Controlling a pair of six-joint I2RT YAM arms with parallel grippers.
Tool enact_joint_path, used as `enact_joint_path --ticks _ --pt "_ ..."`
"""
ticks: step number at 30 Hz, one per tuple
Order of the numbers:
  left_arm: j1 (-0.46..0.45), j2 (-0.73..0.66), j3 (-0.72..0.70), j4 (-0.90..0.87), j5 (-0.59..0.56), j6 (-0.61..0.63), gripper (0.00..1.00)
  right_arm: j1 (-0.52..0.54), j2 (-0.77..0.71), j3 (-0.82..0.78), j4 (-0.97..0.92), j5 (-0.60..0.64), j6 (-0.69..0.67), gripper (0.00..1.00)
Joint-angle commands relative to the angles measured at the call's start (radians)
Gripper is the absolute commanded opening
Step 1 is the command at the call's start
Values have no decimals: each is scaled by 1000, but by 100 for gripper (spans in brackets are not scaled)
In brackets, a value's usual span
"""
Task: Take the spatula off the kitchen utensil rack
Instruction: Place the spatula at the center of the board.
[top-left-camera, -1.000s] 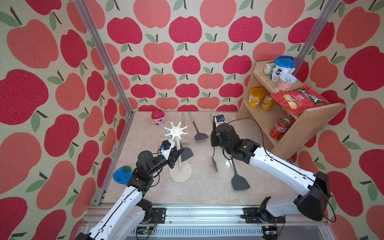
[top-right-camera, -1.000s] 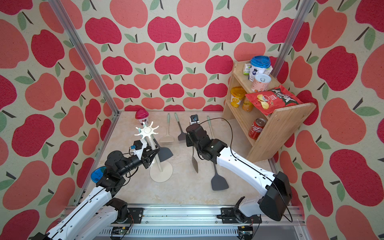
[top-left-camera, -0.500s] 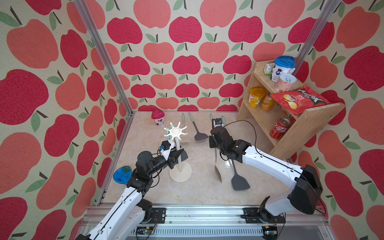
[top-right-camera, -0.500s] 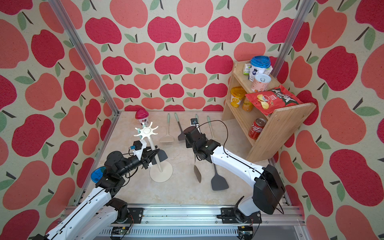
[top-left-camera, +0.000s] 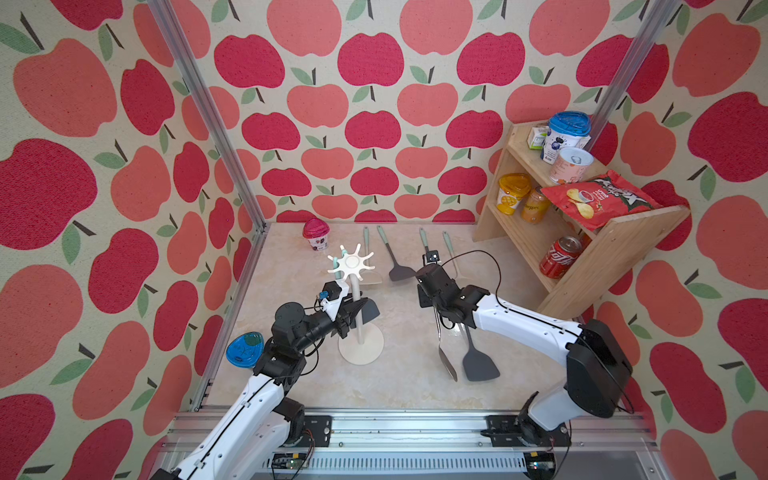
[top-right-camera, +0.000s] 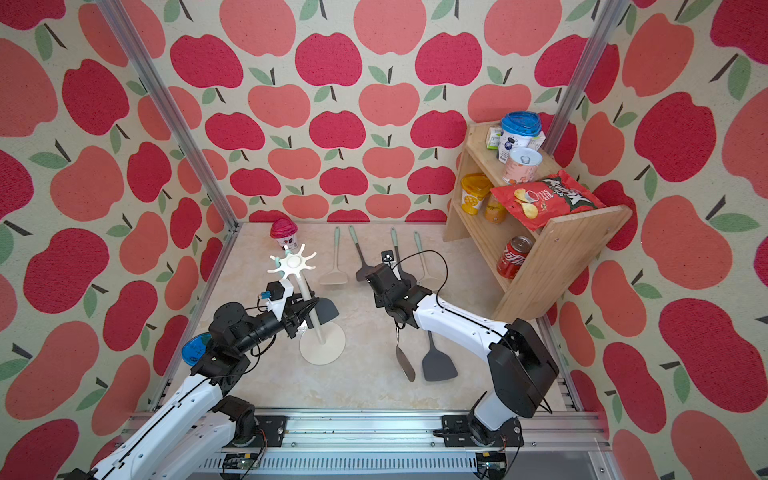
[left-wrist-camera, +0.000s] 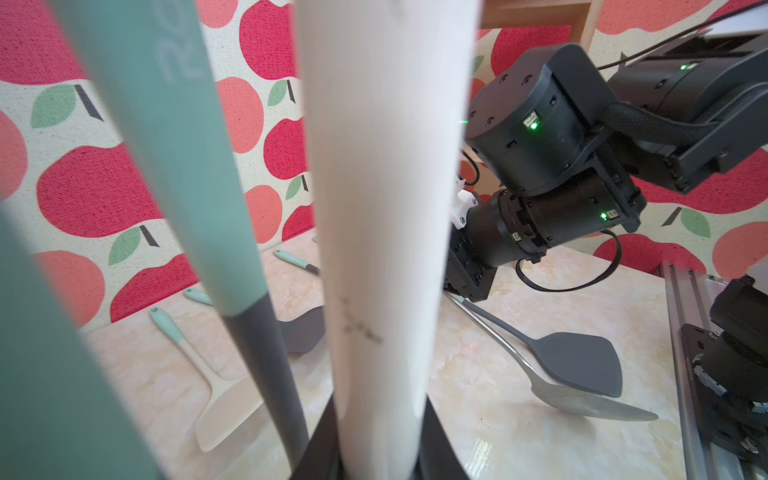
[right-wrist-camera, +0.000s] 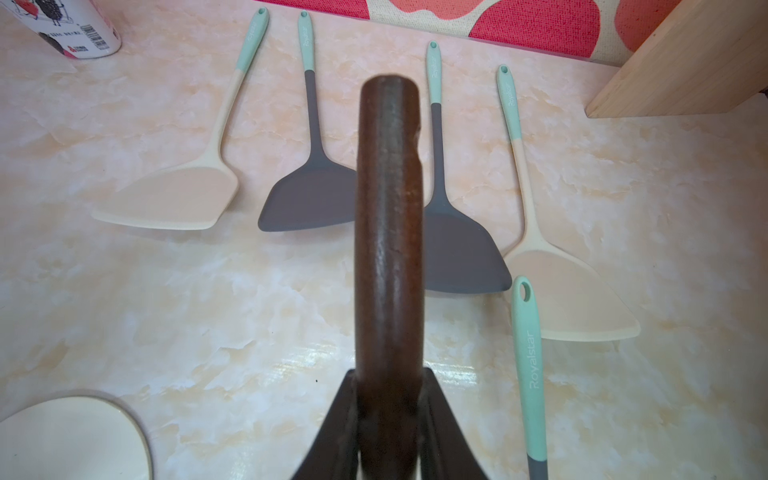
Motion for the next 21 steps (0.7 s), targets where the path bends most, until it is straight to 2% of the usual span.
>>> enact_joint_path --ticks 1,6,21 --pt "-8 6 -5 -27 -9 26 0 -14 50 -3 91 -32 -2 0" --pt "-7 -5 -7 -40 -19 32 0 -21 122 14 125 -39 -14 0" --pt "-10 19 -6 -33 -22 38 0 -43 209 -21 201 -101 20 0"
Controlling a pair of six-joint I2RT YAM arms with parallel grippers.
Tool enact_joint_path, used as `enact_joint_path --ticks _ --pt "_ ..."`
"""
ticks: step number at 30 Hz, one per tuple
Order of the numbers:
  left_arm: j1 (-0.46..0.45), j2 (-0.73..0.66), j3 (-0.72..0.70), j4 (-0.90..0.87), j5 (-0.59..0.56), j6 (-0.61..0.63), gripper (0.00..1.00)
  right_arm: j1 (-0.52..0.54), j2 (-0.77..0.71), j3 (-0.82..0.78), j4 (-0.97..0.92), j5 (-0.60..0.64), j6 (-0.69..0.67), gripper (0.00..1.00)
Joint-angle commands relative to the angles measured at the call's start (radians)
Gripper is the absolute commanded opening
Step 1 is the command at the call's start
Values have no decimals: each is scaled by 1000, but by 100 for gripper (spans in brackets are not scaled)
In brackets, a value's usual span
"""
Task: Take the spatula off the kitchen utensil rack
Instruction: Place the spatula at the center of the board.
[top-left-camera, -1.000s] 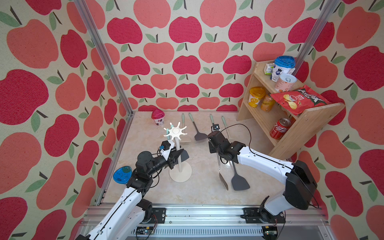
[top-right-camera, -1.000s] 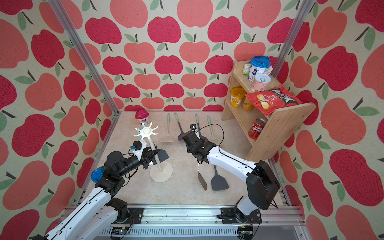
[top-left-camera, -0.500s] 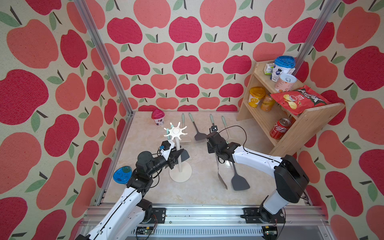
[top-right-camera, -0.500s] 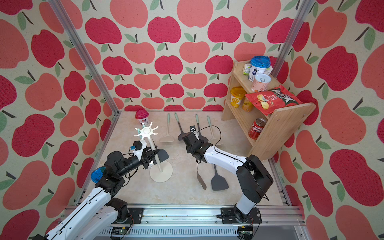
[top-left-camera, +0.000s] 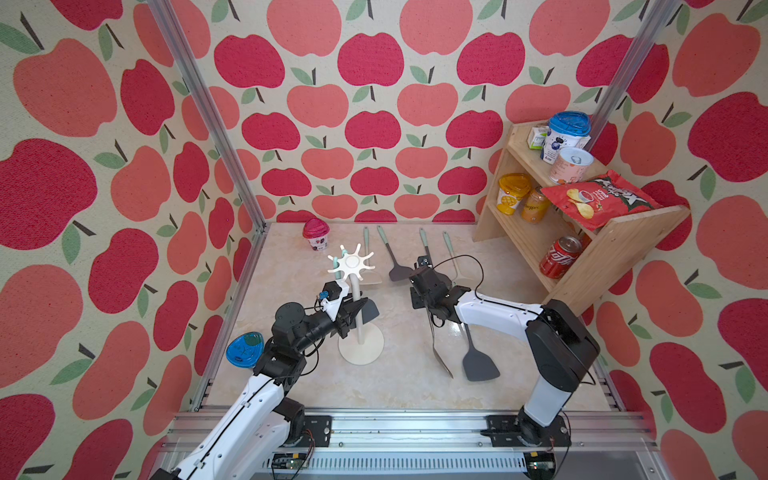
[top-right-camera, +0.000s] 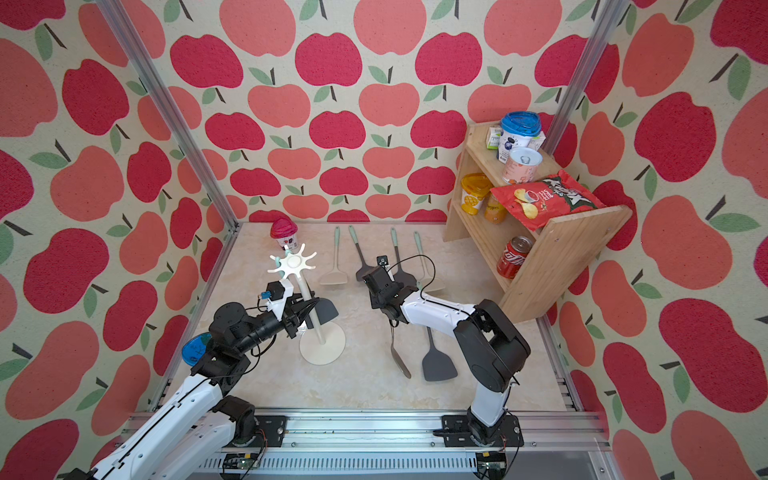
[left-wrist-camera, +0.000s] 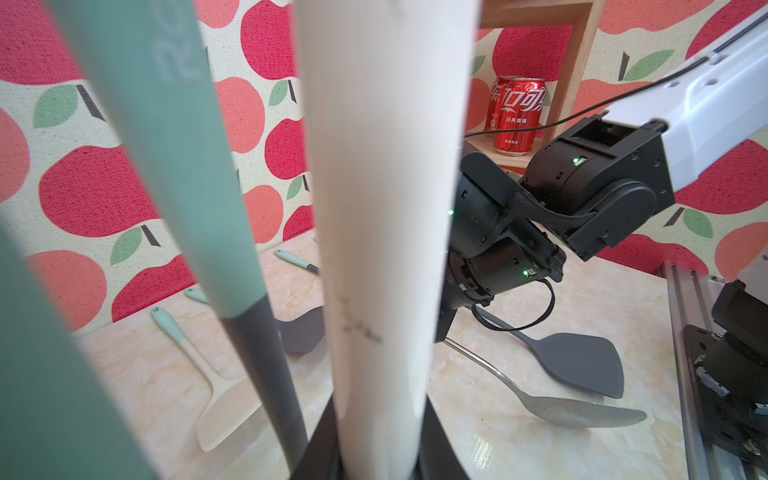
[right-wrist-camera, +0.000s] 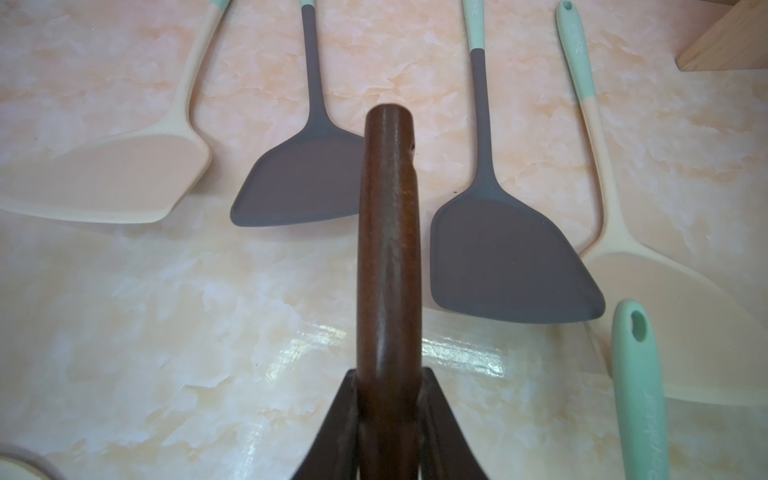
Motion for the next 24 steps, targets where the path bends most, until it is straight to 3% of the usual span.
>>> enact_joint_path --ticks 1,19,24 --pt "-6 20 -4 -34 -13 37 0 -9 36 -16 56 -27 28 0" --pt "-9 16 0 -40 -10 37 0 -25 160 24 48 -38 47 0" --pt "-9 14 0 -40 -11 38 0 -25 171 32 50 -37 48 14"
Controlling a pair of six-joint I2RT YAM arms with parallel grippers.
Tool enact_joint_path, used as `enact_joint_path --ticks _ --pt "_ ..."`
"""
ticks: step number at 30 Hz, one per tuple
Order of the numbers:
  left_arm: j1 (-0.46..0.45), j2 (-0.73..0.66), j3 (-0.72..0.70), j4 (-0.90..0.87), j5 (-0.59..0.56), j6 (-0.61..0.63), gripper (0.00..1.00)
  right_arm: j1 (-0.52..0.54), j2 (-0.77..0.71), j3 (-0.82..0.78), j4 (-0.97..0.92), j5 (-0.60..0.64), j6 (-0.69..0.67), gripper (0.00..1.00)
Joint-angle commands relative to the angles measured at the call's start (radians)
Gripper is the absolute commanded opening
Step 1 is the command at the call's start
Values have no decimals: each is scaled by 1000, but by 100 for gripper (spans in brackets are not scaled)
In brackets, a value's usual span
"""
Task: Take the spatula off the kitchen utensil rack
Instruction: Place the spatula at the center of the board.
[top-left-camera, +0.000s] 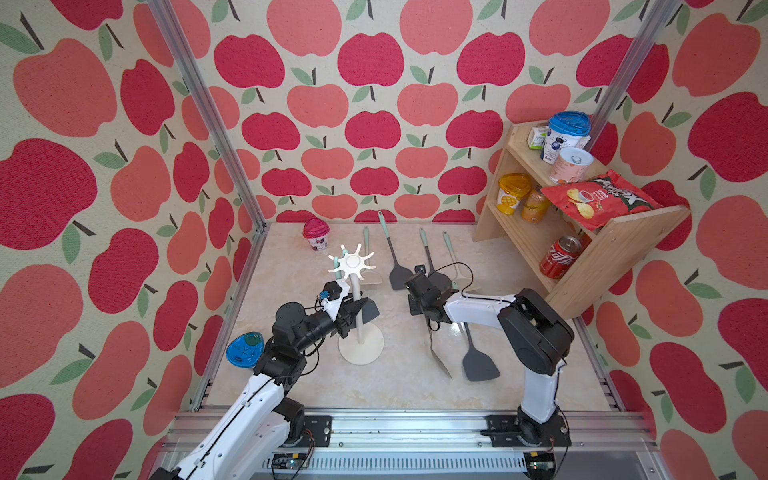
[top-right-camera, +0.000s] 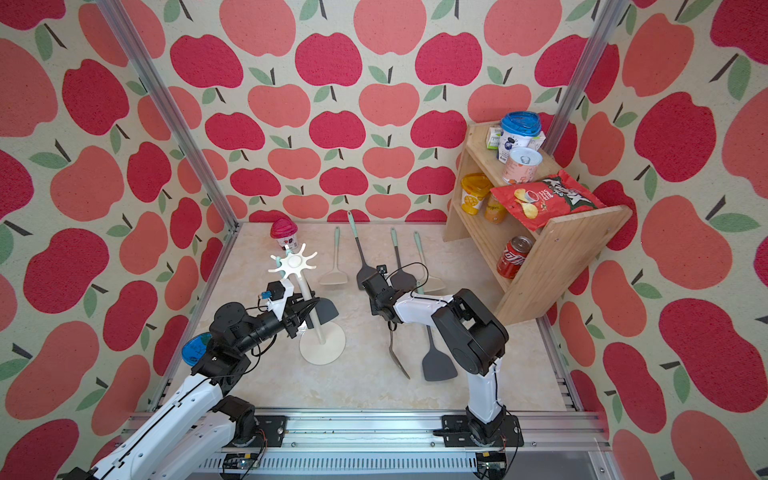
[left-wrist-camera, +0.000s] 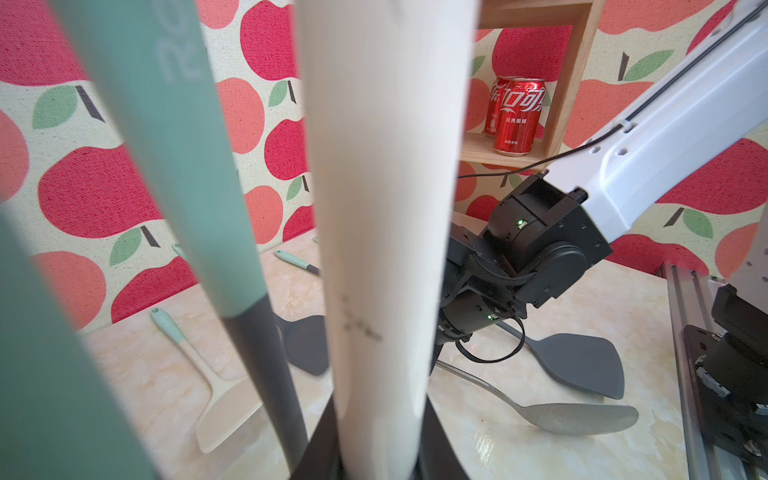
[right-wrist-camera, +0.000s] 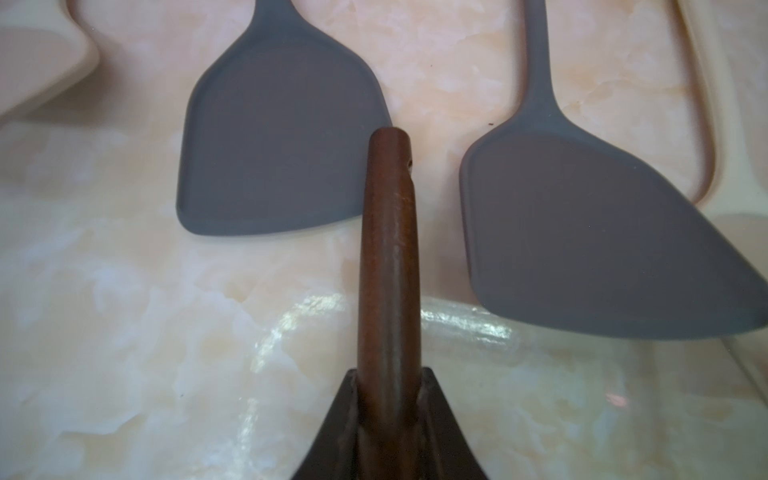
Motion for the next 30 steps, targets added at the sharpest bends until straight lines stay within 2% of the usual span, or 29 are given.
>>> enact_joint_path --ticks 1,4,7,9,17,25,30 --pt "-5 10 0 -44 -9 38 0 -6 8 30 8 -3 24 16" --pt "-6 10 0 -45 -9 39 0 -7 4 37 8 -35 21 28" --pt "-5 12 1 -44 -8 40 0 -7 -1 39 11 -50 19 31" --pt "-6 14 2 -43 -9 40 0 -6 -6 39 14 -62 19 36" --pt "-6 21 2 -38 -6 41 0 -6 -41 41 8 -68 9 38" --pt "-5 19 3 -39 -7 40 0 -5 -158 13 38 -83 -19 47" --pt "-4 -5 -8 -21 43 40 0 -11 -294 -98 202 -199 -71 57"
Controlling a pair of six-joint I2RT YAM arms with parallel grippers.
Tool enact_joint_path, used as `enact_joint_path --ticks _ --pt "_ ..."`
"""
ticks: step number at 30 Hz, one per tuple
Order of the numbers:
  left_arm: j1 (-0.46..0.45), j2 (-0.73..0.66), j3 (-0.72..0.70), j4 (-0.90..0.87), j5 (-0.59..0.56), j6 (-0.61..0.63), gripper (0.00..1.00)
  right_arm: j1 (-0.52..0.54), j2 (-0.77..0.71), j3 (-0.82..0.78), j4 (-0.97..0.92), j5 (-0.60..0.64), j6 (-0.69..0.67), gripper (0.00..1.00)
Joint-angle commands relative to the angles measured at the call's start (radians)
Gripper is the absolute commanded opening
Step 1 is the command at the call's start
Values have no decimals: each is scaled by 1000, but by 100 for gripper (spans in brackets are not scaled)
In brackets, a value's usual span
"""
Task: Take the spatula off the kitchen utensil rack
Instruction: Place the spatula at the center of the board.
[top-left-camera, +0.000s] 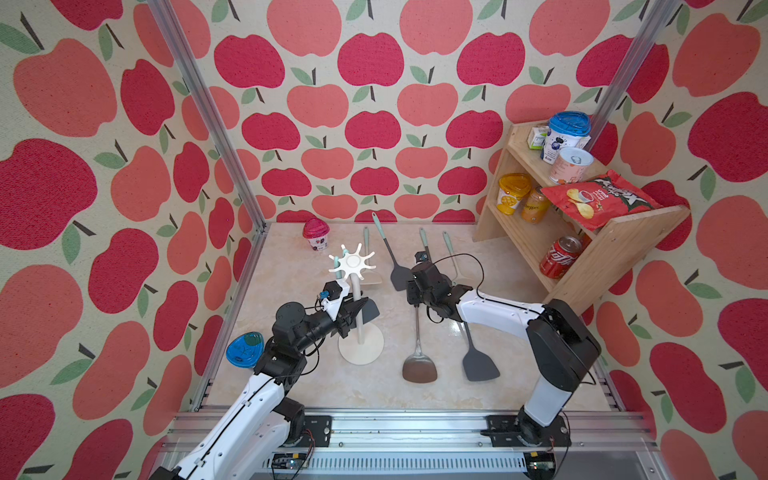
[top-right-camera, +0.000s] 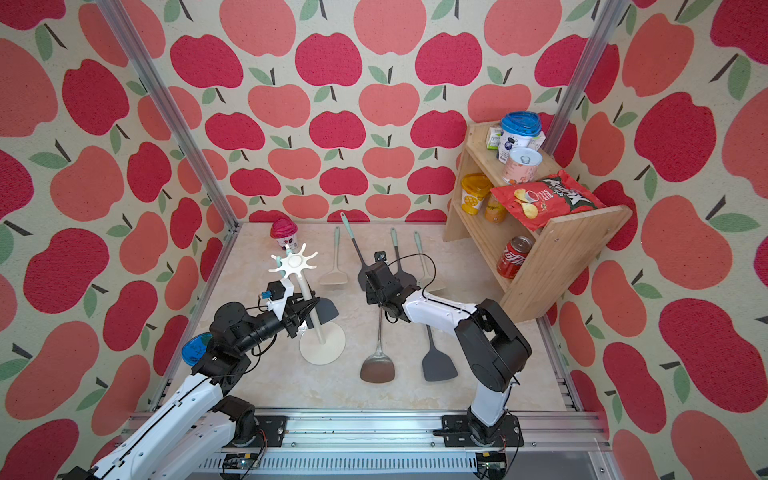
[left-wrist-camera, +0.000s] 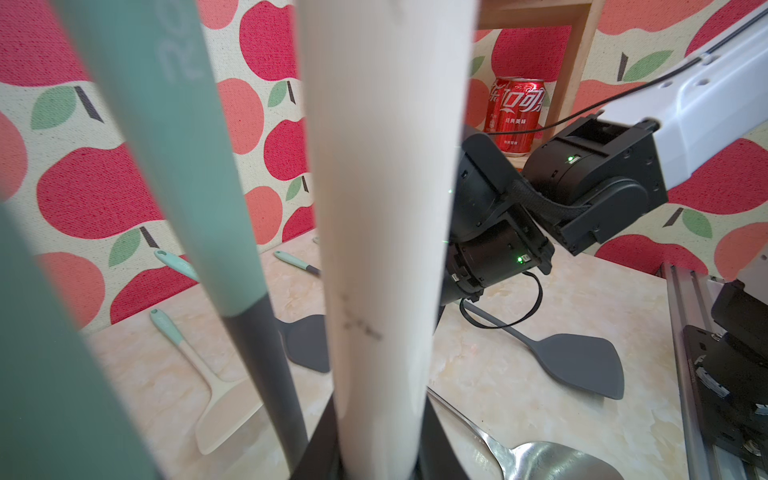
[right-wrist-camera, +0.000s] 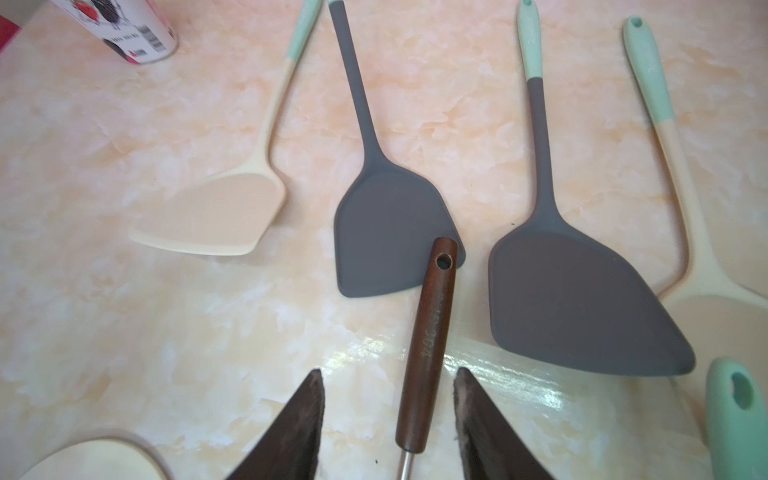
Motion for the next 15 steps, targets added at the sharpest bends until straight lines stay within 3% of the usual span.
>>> enact_joint_path --ticks 1,7,15 --pt "-5 -13 -12 -19 49 39 0 -17 -107 -88 151 -131 -47 58" --pt "1 -27 1 -25 137 74 0 -71 -226 -126 241 -486 -92 59" --pt "1 -3 57 -65 153 91 7 -70 -304 -173 422 -778 -112 59"
